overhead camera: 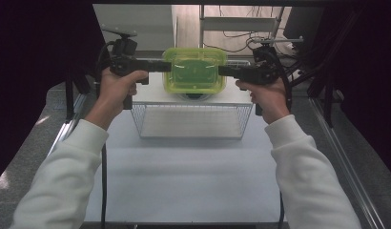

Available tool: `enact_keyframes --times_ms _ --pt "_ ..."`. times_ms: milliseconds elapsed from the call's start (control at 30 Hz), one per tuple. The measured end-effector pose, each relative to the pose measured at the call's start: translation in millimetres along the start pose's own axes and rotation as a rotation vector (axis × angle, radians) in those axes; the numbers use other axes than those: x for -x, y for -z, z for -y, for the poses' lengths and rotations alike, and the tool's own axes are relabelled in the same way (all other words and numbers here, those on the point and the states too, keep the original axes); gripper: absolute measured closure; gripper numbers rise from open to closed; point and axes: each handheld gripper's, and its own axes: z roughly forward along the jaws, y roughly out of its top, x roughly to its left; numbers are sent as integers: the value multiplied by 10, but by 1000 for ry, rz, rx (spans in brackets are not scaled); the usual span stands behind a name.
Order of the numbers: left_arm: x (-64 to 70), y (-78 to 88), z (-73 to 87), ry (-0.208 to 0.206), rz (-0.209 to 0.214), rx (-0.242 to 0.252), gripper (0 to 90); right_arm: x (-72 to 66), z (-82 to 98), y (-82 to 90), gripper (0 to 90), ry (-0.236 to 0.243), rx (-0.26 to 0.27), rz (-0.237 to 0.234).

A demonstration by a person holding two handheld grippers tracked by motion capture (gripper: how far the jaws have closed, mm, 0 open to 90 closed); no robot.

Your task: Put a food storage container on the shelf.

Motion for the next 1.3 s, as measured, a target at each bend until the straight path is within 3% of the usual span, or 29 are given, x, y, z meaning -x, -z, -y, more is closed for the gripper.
enact_keyframes --times_ms 367,833,1133,1300 --pt "-195 -131 -105 64 -8 -1 788 155 -151 -191 781 -49 -26 16" --pt "-357 -288 -132 113 -37 -29 791 356 -157 -390 784 -112 -64 15" --pt "-446 -344 -188 165 -15 -23 783 487 -165 -460 779 -193 -63 -8" --pt "-561 -384 -209 230 23 -25 778 565 -195 -517 771 -248 -64 -20"
